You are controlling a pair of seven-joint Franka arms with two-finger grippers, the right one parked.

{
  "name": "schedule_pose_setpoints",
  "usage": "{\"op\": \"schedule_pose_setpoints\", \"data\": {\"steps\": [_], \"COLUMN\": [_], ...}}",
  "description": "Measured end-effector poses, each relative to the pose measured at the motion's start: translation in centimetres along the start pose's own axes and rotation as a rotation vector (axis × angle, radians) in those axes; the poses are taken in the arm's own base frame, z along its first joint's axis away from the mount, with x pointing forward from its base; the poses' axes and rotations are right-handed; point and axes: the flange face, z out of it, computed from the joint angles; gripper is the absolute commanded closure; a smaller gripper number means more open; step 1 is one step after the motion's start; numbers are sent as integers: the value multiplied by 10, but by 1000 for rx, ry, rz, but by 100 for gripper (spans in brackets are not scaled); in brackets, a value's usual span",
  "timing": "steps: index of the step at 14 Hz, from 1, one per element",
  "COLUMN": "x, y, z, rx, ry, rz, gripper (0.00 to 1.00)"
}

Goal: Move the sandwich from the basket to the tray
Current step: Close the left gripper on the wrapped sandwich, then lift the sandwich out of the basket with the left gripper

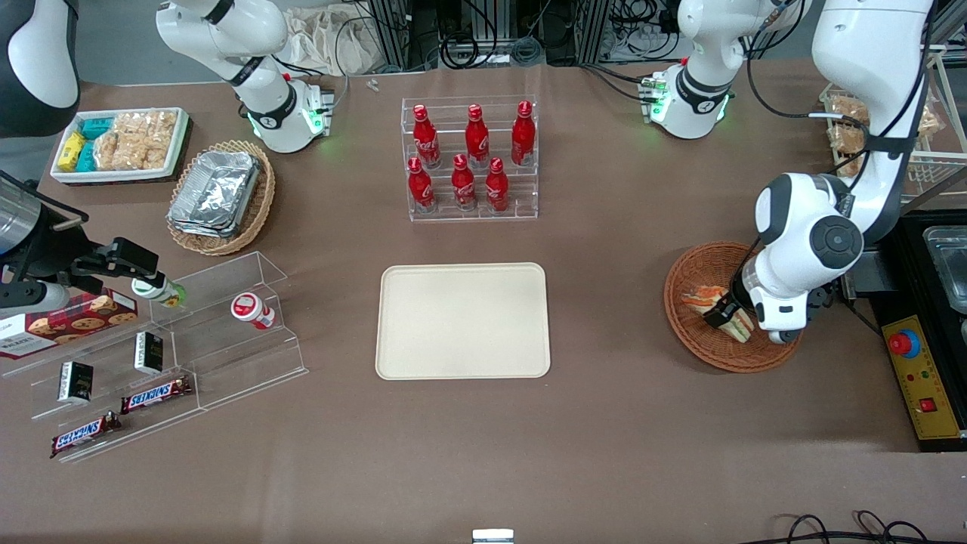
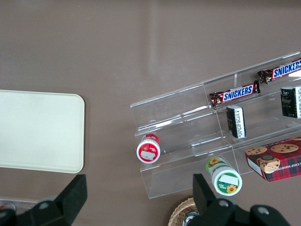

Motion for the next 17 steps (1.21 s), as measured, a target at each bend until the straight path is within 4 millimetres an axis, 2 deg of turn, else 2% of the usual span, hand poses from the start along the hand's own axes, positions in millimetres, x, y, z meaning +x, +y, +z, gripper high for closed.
{"op": "schedule_pose_setpoints", "data": {"steps": [1, 2, 6, 7, 9, 11, 14, 17], "x": [0, 0, 5, 6, 8, 8, 8, -4], "y": [-1, -2, -4, -4, -2, 0, 6, 24], "z": [6, 11, 19, 17, 4, -25, -95, -162], "rx": [1, 0, 3, 0, -2, 24, 52, 84], "ry": [0, 1, 8, 13, 28, 28, 45, 38], "rz": [0, -4, -30, -37, -47, -59, -65, -40], "gripper": [7, 17, 88, 100, 100, 100, 100, 100]}}
